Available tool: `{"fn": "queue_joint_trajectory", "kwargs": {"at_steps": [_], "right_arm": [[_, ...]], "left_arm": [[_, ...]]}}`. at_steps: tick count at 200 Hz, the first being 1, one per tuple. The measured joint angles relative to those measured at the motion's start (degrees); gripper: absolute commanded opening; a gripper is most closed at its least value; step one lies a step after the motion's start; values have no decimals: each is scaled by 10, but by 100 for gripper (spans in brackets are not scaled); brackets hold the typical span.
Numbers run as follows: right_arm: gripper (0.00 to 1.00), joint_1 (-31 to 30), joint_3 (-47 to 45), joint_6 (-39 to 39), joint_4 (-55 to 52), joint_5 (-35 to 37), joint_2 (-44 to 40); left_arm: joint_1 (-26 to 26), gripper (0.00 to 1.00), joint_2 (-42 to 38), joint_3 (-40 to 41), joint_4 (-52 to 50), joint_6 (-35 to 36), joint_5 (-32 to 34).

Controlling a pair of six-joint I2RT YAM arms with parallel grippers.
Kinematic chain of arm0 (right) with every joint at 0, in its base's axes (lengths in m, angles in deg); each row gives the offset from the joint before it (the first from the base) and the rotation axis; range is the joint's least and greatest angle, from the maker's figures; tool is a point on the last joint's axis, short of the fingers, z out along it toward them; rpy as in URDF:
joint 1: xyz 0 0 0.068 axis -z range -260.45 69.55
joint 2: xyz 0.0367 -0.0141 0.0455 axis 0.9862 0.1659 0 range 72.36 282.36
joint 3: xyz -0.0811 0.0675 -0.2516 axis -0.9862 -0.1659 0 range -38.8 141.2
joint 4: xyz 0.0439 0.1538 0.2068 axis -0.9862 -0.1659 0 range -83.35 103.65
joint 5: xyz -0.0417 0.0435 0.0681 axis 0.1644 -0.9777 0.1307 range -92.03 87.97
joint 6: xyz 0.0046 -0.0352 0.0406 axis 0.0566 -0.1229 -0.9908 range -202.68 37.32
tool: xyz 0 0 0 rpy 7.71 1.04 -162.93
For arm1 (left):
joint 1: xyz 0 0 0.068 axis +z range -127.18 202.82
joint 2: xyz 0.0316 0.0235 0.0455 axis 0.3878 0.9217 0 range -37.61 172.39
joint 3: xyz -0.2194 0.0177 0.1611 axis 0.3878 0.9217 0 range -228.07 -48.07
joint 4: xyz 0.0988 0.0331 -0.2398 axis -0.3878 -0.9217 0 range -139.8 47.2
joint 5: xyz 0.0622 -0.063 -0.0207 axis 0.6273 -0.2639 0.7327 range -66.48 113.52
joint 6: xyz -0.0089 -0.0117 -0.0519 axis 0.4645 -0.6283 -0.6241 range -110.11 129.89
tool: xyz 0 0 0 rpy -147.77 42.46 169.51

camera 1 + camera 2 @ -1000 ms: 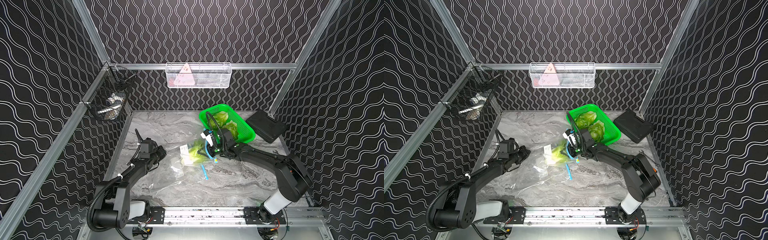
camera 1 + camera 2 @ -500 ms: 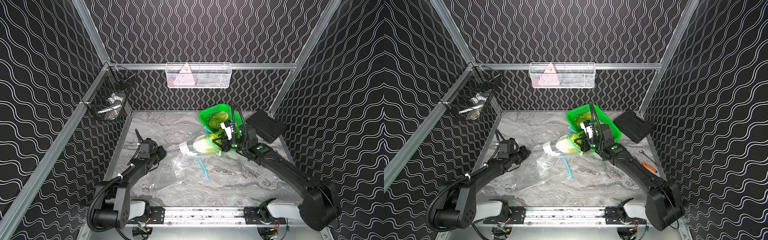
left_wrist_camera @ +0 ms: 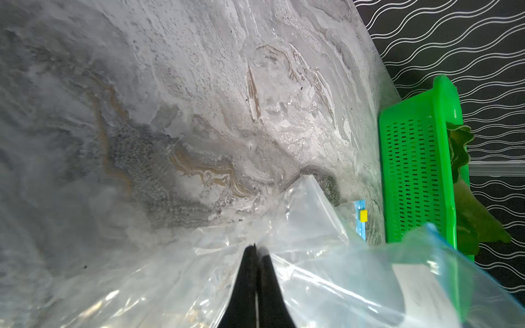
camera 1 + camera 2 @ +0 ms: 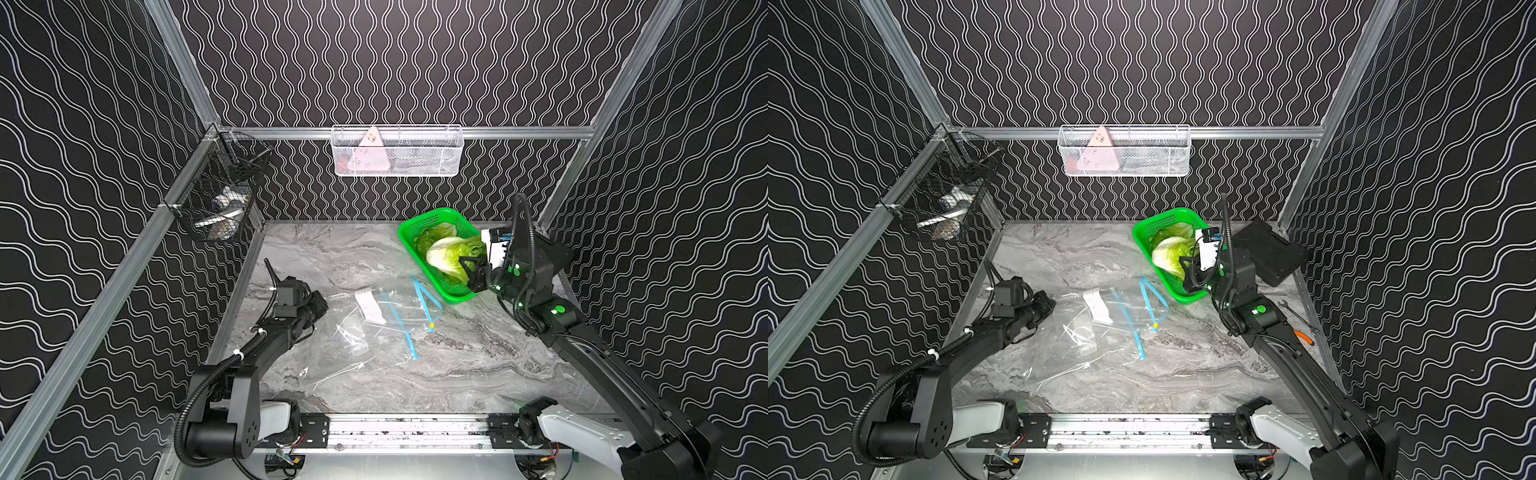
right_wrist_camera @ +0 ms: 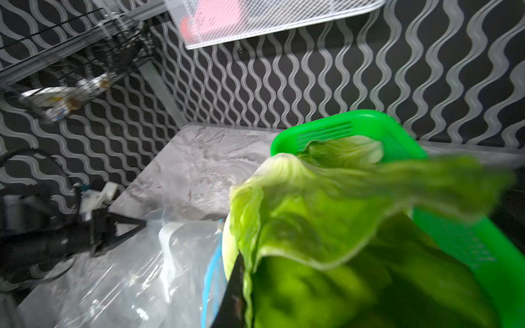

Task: Open the zip-top bag and take out the chinese cabbages
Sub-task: Place the Chinese cabbage in the basket.

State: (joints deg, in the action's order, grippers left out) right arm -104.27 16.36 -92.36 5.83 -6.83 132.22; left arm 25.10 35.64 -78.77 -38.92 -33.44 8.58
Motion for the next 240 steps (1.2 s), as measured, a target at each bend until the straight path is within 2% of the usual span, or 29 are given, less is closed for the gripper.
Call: {"fn": "queue_joint_trajectory", "kwargs": {"at_steps": [27, 73, 119, 196, 240], "right_arm": [[0, 7, 2, 0, 2, 54, -7], [0, 45, 44, 7, -5, 70, 53], [0, 82, 56, 16, -42, 22, 145], [0, 131, 88, 16, -66, -110, 306], [0, 145, 133, 8, -75, -137, 380]], "left_arm": [[4, 0, -2, 1, -5, 0, 3], [7, 0, -6, 3, -5, -1, 3], [8, 0, -5, 4, -4, -2, 1], [9, 0, 0, 4, 0, -2, -6], [9, 0, 2, 4, 5, -4, -12]]}}
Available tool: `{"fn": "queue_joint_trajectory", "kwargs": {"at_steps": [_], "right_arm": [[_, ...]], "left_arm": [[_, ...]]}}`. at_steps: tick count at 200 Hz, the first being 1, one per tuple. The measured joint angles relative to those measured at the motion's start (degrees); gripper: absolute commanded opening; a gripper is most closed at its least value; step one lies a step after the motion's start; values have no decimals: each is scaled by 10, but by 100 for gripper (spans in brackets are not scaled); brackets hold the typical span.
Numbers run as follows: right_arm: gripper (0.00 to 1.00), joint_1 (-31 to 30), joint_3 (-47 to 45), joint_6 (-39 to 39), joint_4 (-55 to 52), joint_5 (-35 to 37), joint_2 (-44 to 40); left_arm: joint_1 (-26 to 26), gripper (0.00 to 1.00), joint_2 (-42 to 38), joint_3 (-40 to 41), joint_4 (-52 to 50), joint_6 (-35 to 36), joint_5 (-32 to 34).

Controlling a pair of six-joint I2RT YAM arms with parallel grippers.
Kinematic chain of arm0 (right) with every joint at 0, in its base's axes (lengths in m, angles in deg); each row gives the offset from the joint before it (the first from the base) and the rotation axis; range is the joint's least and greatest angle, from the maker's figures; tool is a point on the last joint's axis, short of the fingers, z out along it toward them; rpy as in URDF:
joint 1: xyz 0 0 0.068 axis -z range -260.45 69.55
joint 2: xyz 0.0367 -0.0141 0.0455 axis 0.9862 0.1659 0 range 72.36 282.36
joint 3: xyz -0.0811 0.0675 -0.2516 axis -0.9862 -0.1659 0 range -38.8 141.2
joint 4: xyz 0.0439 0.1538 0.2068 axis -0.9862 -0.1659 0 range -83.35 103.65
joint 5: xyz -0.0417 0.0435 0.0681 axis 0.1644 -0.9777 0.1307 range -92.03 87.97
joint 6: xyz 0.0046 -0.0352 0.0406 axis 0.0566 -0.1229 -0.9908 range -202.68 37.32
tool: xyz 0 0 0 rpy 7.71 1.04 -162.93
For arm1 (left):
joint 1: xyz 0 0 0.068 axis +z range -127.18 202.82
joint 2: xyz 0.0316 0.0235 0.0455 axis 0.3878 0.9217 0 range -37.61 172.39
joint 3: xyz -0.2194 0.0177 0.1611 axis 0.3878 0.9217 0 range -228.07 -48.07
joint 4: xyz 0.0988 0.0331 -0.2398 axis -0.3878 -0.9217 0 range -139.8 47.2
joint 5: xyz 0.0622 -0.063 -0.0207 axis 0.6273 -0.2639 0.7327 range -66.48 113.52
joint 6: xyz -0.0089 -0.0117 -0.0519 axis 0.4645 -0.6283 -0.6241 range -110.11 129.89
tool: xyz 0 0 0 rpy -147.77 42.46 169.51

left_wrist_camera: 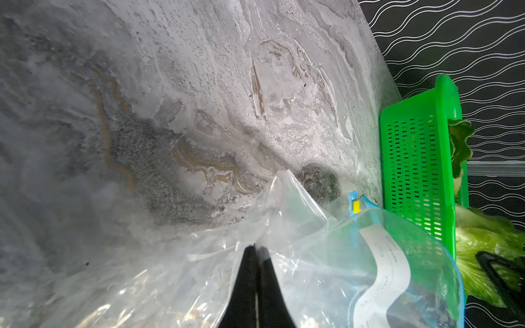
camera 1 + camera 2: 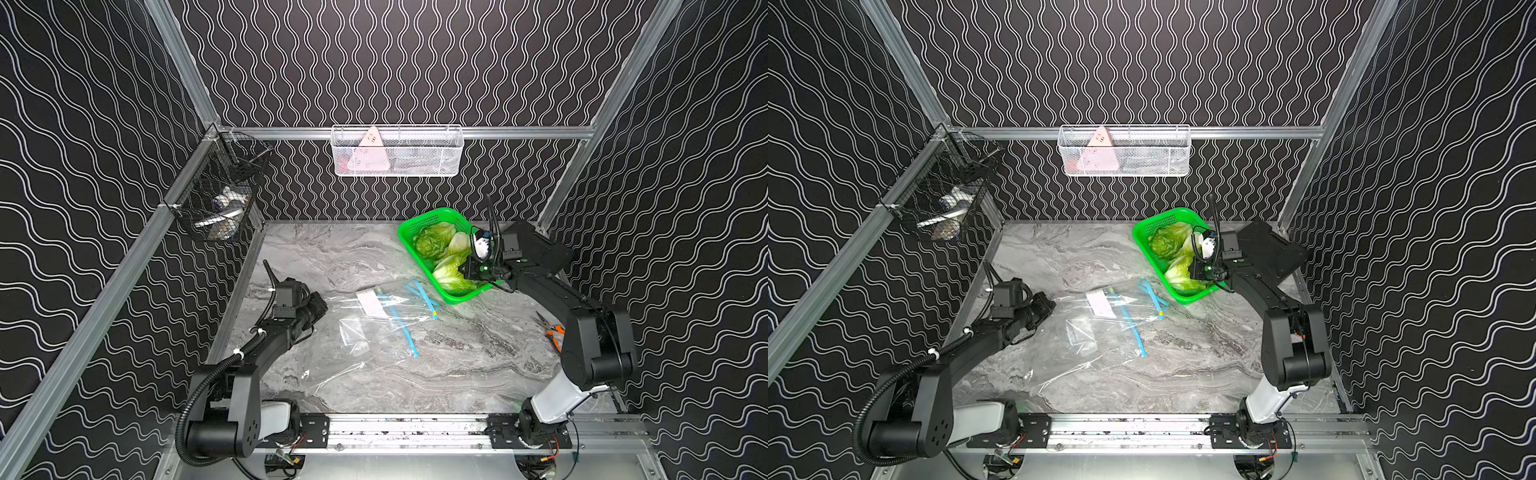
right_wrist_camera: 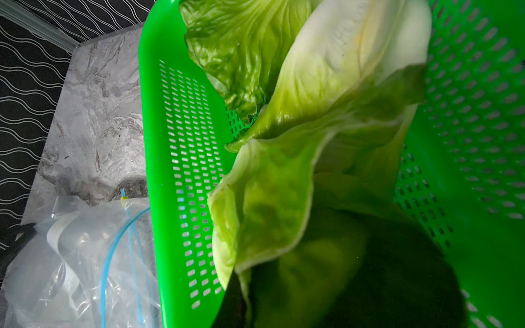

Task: Open the zip-top bag and take out the chinese cabbages
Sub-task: Place the Chinese cabbage in the basket.

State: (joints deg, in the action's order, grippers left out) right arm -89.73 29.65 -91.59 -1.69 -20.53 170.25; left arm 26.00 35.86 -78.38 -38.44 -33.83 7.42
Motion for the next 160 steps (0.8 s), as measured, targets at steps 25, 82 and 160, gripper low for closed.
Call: {"fn": "queue_joint_trajectory", "kwargs": {"at_steps": [25, 82, 160], "right_arm": [[0, 5, 14, -12, 3, 5, 33], [38, 10, 12, -26, -15, 17, 16], [68, 10, 25, -12, -51, 81, -102]], "left_arm": [[0, 0, 0, 0, 3, 0, -1], [1, 0, 1, 0, 4, 0, -2], [2, 0, 1, 0, 5, 0, -3]]}}
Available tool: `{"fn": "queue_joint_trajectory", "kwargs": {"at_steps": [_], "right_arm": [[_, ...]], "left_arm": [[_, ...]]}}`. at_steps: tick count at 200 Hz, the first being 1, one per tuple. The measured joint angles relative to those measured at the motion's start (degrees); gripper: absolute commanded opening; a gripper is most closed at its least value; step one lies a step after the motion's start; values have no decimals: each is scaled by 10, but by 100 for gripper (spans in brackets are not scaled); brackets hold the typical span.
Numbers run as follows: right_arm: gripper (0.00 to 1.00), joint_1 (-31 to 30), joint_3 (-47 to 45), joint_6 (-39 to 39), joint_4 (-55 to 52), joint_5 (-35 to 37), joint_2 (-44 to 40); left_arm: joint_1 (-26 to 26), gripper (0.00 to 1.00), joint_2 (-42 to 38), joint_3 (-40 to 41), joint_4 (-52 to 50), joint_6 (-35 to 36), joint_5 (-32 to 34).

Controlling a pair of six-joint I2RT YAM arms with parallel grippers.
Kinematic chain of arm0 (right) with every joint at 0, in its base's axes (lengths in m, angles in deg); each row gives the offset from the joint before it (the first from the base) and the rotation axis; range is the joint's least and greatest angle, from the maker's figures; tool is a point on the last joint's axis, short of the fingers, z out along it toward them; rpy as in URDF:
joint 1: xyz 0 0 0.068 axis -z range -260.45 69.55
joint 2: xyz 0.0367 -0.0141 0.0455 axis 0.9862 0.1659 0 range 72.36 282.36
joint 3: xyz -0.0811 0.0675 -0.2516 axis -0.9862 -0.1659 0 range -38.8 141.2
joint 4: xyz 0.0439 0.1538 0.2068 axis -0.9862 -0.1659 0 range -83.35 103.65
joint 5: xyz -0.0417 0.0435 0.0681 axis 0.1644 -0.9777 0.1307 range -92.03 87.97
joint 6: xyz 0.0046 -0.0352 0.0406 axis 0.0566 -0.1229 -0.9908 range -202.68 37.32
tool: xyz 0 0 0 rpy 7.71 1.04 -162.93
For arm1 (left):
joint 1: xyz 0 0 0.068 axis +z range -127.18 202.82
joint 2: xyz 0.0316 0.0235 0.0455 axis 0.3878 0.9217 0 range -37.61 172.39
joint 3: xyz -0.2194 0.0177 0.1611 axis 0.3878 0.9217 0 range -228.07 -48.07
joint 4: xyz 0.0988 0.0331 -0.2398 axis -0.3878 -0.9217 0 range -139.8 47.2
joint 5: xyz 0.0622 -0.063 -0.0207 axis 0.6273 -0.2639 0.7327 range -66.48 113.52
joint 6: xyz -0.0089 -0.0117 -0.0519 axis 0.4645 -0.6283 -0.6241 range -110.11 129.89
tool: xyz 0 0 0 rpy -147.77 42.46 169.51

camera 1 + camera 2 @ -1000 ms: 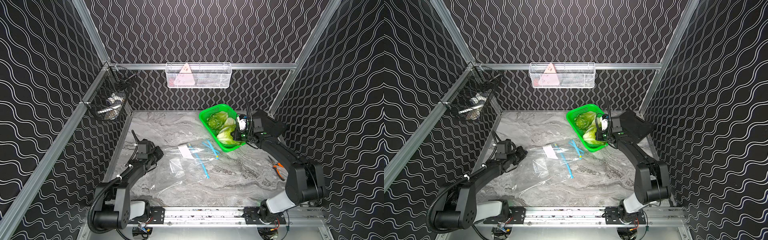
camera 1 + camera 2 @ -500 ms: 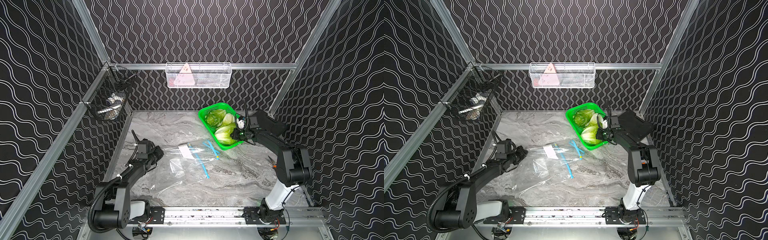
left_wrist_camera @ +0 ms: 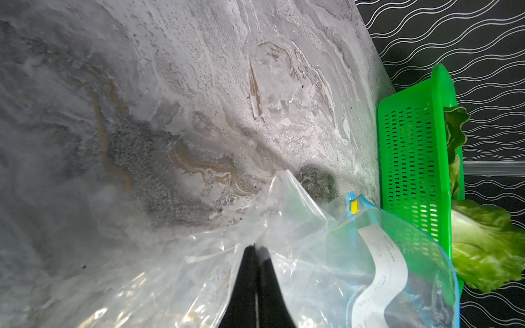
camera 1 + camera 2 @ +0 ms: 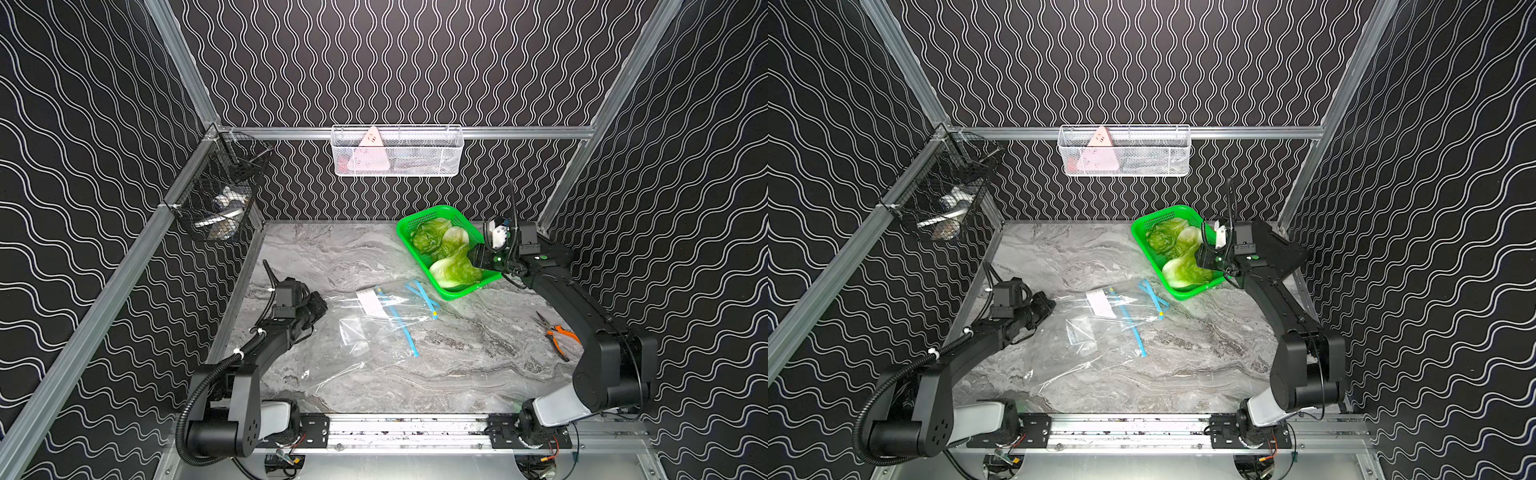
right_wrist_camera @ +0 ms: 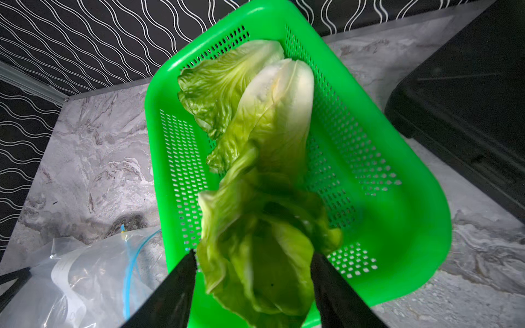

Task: Open the zip-top bag and take out the chinese cabbages
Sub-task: Place the Chinese cabbage in the basket, then adjust the Chinese cabbage in the basket.

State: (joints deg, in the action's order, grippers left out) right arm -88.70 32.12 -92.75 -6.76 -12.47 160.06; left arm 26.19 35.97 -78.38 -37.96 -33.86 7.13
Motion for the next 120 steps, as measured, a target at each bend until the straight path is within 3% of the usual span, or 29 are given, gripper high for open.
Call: {"fn": "queue_joint_trajectory", "kwargs": {"at_steps": [12, 76, 120], "right_arm": [[65, -1, 5, 3, -7, 0, 1], [28, -54, 41, 14, -20, -10, 38], [19, -52, 17, 15, -12, 14, 90]], "left_arm": [[0, 0, 0, 0, 2, 0, -1], [0, 0, 3, 0, 4, 0, -2], [0, 0, 3, 0, 4, 0, -2]]}}
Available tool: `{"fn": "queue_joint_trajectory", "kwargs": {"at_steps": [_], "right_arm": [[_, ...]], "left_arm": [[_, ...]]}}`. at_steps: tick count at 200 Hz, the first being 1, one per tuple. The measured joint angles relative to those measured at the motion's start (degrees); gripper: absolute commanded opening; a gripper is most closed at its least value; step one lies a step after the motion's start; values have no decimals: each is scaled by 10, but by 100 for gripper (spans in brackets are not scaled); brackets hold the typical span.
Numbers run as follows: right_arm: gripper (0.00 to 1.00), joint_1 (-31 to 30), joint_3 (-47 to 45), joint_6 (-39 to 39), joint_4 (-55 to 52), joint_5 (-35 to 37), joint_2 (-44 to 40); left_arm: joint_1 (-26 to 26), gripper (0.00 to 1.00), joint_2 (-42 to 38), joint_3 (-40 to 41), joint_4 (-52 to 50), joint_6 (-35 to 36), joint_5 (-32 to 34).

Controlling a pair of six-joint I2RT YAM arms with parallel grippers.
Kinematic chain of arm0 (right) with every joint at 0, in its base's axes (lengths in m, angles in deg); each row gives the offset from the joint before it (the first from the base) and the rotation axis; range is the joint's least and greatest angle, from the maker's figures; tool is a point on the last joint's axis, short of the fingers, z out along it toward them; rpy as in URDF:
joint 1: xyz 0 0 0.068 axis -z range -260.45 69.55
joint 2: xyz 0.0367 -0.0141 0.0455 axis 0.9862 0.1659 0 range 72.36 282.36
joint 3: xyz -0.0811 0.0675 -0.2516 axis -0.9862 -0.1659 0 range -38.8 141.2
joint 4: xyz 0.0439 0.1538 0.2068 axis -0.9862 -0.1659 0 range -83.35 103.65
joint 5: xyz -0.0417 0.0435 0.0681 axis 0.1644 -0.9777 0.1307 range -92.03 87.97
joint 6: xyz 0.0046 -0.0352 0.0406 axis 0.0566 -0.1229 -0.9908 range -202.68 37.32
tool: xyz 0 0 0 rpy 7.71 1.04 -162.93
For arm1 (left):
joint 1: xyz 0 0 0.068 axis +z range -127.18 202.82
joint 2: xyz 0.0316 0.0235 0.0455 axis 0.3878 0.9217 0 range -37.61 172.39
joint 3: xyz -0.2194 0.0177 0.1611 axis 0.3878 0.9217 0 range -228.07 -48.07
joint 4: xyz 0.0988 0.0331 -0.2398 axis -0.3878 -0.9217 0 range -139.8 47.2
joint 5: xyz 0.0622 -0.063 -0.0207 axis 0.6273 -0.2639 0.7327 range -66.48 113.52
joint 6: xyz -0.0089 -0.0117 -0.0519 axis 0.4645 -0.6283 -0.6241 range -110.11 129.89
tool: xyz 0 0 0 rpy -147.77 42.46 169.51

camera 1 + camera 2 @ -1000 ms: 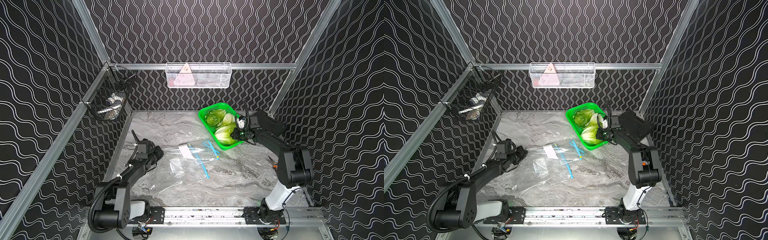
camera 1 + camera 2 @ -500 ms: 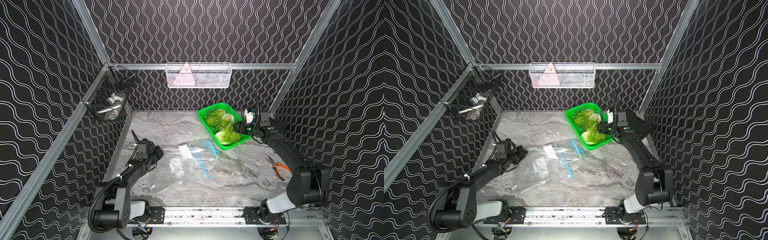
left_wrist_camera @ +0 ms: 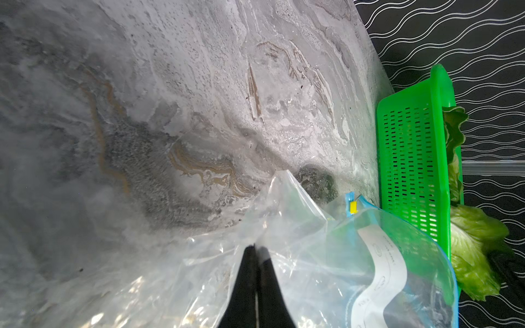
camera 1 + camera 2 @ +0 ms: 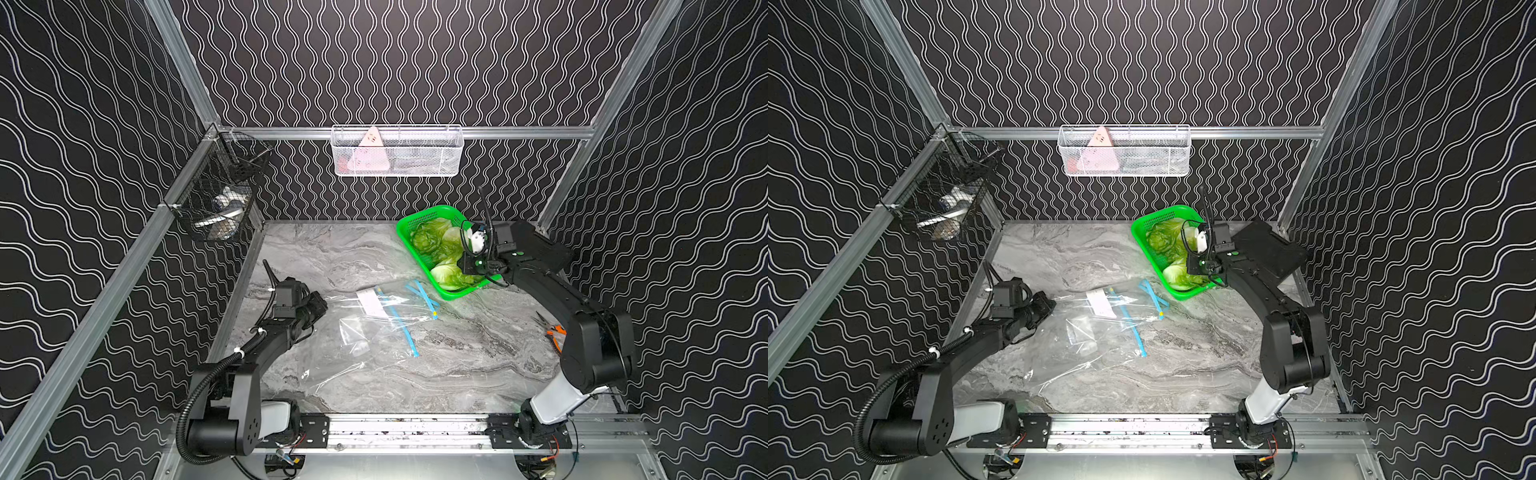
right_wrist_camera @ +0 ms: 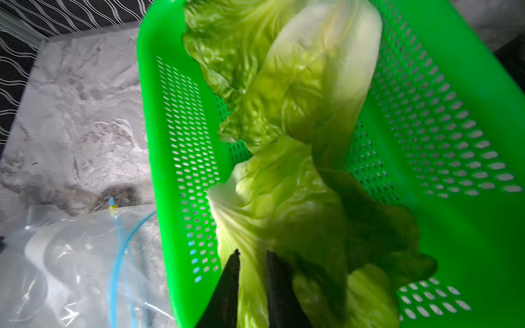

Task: Open the zip-top bag and take out the chinese cabbages
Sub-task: Adjust the Chinese cabbage in the basket, then reset both arms

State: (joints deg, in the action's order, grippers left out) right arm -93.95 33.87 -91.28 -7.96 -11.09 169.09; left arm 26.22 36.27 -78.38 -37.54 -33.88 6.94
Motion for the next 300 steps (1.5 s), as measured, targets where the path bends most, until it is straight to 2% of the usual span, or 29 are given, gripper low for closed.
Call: {"fn": "queue_joint_trajectory", "kwargs": {"at_steps": [81, 112, 137, 166, 186, 212, 219, 229, 262, 300], "right_arm": [[21, 12, -5, -11, 27, 23, 76], [42, 11, -12, -12, 26, 9, 37], [61, 9, -18, -12, 21, 8, -17], [78, 12, -35, -12, 23, 20, -87], [83, 11, -56, -12, 32, 17, -132], [83, 11, -87, -13, 55, -6, -189], [84, 11, -94, -14, 58, -14, -202], [84, 11, -105, -16, 65, -26, -216], [85, 11, -139, -26, 82, -54, -261], [97, 11, -210, -34, 125, -22, -313]], "left_arm": [[0, 0, -2, 2, 1, 0, -1], [0, 0, -2, 2, 2, 0, -1], [1, 0, 1, 2, 7, -12, -1], [3, 0, 26, -19, 16, -19, 3], [4, 0, 58, -47, 29, -22, 7], [5, 0, 108, -84, 42, -27, 13], [5, 9, 117, -92, 42, -28, 13], [5, 34, 123, -99, 46, -28, 13], [5, 98, 91, -118, 19, -19, 21], [5, 99, 21, -167, -36, 44, 73]]}}
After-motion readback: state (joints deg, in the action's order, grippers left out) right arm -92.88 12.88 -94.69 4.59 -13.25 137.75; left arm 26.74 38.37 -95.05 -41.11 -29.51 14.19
